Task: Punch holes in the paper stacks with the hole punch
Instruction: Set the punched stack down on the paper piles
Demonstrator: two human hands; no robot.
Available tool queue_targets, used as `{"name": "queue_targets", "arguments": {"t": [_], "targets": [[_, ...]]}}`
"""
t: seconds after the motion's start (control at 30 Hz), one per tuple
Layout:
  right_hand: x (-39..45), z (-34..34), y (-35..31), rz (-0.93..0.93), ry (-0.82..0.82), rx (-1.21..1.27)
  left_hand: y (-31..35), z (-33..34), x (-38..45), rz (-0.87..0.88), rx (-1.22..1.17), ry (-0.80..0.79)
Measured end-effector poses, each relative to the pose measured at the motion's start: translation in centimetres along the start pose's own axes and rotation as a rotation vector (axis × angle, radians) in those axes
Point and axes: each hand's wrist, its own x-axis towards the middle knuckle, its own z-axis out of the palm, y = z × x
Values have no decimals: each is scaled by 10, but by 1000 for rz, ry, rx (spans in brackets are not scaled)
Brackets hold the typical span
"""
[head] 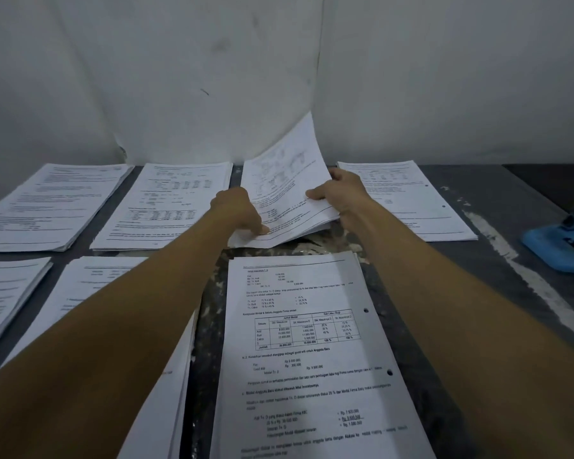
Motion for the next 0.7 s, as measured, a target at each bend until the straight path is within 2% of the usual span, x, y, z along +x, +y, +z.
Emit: {"name": "queue_targets", "arguments": {"t": [0.07,0.17,0.33,0.47,0.6,0.7], "targets": [[-3,-3,-7,-74,-14,7,-3,-2,2,21,-166,16],[-6,-14,-20,-163,-38,55,-5,-4,2,75,-454,133],[-11,-34,-39,-221,-56,153,0,-35,-4,32,-1167,249],[-16,-42,-43,-252,-66,119,1,-56,-11,199,-1273,300],[-21,-44,-44,-261,-26,33,2,-65,-20,382,-1213,345],[-22,-45,-44,-256,-13,3,5,-69,-22,421,-1168,411]]}}
